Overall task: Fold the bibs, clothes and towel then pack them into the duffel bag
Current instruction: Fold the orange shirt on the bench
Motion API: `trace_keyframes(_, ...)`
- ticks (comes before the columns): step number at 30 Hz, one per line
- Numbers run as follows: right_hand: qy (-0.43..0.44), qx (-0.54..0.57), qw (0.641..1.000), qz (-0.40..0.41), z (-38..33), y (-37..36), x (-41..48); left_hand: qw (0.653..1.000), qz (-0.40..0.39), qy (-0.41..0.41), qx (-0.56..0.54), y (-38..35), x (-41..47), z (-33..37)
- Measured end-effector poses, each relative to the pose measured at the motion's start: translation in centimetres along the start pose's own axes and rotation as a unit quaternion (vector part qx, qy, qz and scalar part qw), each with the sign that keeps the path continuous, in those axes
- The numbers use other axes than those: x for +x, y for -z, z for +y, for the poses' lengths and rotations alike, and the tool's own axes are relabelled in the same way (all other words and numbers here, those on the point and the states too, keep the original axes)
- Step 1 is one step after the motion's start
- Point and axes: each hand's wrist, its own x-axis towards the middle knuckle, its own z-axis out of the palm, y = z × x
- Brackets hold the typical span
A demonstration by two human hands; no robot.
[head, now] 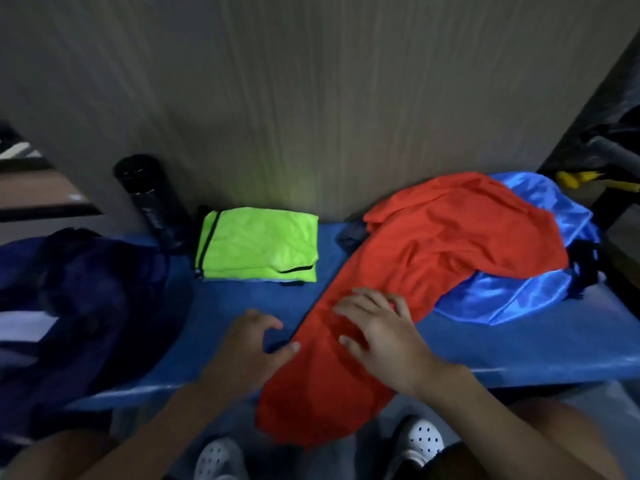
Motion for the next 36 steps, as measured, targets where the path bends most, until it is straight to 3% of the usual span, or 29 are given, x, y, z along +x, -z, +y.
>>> trace_keyframes(3, 0.056, 0.005, 0.996, -0.072, -1.7, -1.4, 0.7, 0.996, -0.041, 0.031, 0.077, -0.2, -3.2, -1.5)
trace_keyframes(6, 0.077, -0.035, 0.987, -0.138, -2.3, -2.1, 1.6, 0.994, -0.051, 0.039, 0.084, -0.3, -3.7, -1.1)
trace_keyframes(9, 0.093, -0.074, 0.983, -0.139, -2.1, -2.7, 2.4, 0.991, -0.079, 0.040, 0.101, 0.1, -3.4, -0.3)
trace_keyframes(13, 0.090, -0.083, 0.984, -0.129, -1.9, -3.0, 3.2, 0.996, -0.042, 0.023, 0.080, 0.8, -2.9, 0.1)
trace_keyframes(15, 0.074, -0.058, 0.991, -0.092, -2.2, -3.3, 3.8, 0.999, -0.016, 0.029, 0.026, 1.1, -2.3, 0.1)
trace_keyframes(18, 0.040, 0.030, 0.997, 0.061, -2.9, -3.5, 5.2, 0.993, 0.008, 0.076, -0.085, 2.3, -1.4, -0.3)
trace_keyframes(21, 0.001, 0.108, 0.978, 0.179, -3.3, -2.3, 6.2, 0.988, 0.037, 0.108, -0.102, 4.3, -0.2, -1.3)
trace_keyframes(23, -0.010, 0.084, 0.984, 0.157, -2.9, -1.9, 6.1, 0.987, 0.054, 0.107, -0.110, 5.4, 0.1, -1.8)
trace_keyframes(27, 0.017, -0.037, 0.999, -0.004, -2.6, -2.2, 5.3, 0.986, 0.117, 0.075, -0.093, 5.8, 0.0, -2.3)
trace_keyframes(29, 0.027, -0.023, 0.998, -0.051, -2.8, -2.4, 5.2, 0.990, 0.112, 0.050, -0.074, 5.9, -0.3, -2.1)
trace_keyframes(36, 0.062, 0.111, 0.992, -0.024, -4.6, -3.6, 5.8, 0.991, 0.050, 0.005, -0.123, 6.1, -1.5, -1.3)
